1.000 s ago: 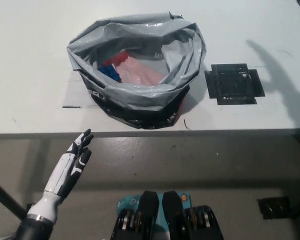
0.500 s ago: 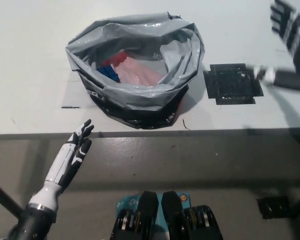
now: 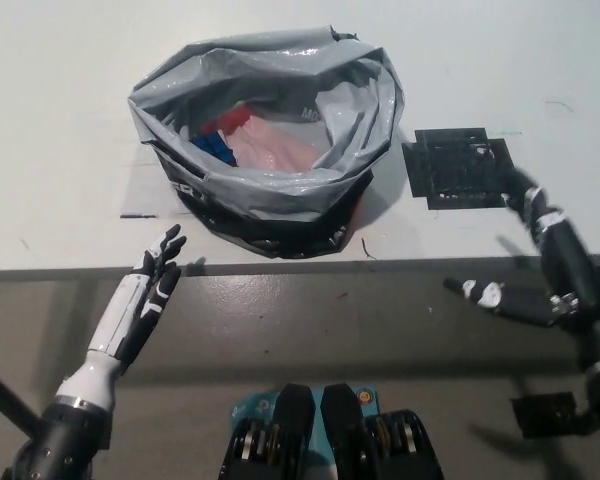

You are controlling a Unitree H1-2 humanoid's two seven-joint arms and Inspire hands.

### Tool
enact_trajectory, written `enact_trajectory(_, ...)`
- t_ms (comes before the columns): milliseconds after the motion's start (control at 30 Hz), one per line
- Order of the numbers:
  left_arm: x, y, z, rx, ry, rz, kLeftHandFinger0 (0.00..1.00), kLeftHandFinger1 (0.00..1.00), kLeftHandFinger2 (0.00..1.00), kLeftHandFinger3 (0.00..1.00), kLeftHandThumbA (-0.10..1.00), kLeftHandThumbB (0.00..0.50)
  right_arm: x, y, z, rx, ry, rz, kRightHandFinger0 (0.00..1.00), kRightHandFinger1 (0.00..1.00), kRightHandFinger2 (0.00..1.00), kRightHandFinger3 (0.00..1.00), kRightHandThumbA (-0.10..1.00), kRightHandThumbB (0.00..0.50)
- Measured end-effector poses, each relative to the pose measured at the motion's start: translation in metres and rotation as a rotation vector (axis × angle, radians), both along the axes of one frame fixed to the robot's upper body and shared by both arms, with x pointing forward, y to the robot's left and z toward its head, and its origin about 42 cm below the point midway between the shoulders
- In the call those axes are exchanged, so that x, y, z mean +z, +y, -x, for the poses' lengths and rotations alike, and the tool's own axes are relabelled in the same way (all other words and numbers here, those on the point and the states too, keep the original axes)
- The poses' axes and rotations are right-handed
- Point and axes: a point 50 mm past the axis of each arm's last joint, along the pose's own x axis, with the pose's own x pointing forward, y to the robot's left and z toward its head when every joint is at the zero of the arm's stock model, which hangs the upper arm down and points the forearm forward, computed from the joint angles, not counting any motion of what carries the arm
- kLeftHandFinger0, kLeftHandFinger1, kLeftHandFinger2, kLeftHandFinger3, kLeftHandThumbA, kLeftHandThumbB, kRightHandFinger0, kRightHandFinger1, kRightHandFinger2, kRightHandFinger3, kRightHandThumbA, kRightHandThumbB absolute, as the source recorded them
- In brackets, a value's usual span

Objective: Use the right hand to pick up a rubix's cube and place it into a plastic bag and lift the bag

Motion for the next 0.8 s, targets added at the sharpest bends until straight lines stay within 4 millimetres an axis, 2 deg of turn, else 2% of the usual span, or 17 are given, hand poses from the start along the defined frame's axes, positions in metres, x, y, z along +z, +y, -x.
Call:
enact_trajectory(33, 0.0, 0.0, 0.0, 0.0, 0.001, 0.0, 1.0, 1.0, 1.0, 1.0, 1.0, 0.251, -0.003, 0.0, 0.0, -0.001, 0.005, 0.001, 1.0, 1.0, 1.0, 1.0, 1.0, 0.289)
enact_trajectory(67, -0.002, 0.001, 0.002, 0.003, 0.005, 0.0, 1.0, 1.0, 1.0, 1.0, 1.0, 0.257, -0.014, 0.002, -0.001, -0.007, 0.023, 0.008, 1.0, 1.0, 1.0, 1.0, 1.0, 0.306)
enact_trajectory(200, -0.01, 0.004, 0.011, 0.01, 0.025, 0.001, 1.0, 1.0, 1.0, 1.0, 1.0, 0.252, -0.039, 0.003, -0.001, -0.022, 0.063, 0.022, 1.0, 1.0, 1.0, 1.0, 1.0, 0.302)
enact_trajectory(233, -0.015, 0.005, 0.016, 0.014, 0.037, 0.002, 1.0, 1.0, 1.0, 1.0, 1.0, 0.26, -0.05, 0.003, 0.001, -0.028, 0.078, 0.032, 1.0, 1.0, 1.0, 1.0, 1.0, 0.302)
enact_trajectory(367, -0.026, 0.008, 0.03, 0.023, 0.066, 0.003, 1.0, 1.0, 1.0, 1.0, 1.0, 0.281, -0.072, 0.003, 0.01, -0.028, 0.108, 0.054, 1.0, 1.0, 1.0, 1.0, 1.0, 0.303)
enact_trajectory(400, -0.03, 0.01, 0.036, 0.027, 0.076, 0.004, 1.0, 1.0, 1.0, 1.0, 1.0, 0.28, -0.079, 0.003, 0.014, -0.027, 0.114, 0.063, 1.0, 1.0, 1.0, 1.0, 1.0, 0.322)
enact_trajectory(533, -0.035, 0.014, 0.047, 0.035, 0.078, 0.006, 1.0, 1.0, 1.0, 1.0, 1.0, 0.273, -0.092, 0.007, 0.024, -0.015, 0.106, 0.074, 1.0, 1.0, 1.0, 1.0, 1.0, 0.326)
enact_trajectory(800, -0.033, 0.017, 0.052, 0.035, 0.042, 0.007, 1.0, 1.0, 1.0, 1.0, 1.0, 0.255, -0.099, 0.017, 0.029, 0.008, 0.069, 0.071, 1.0, 1.0, 1.0, 1.0, 1.0, 0.317)
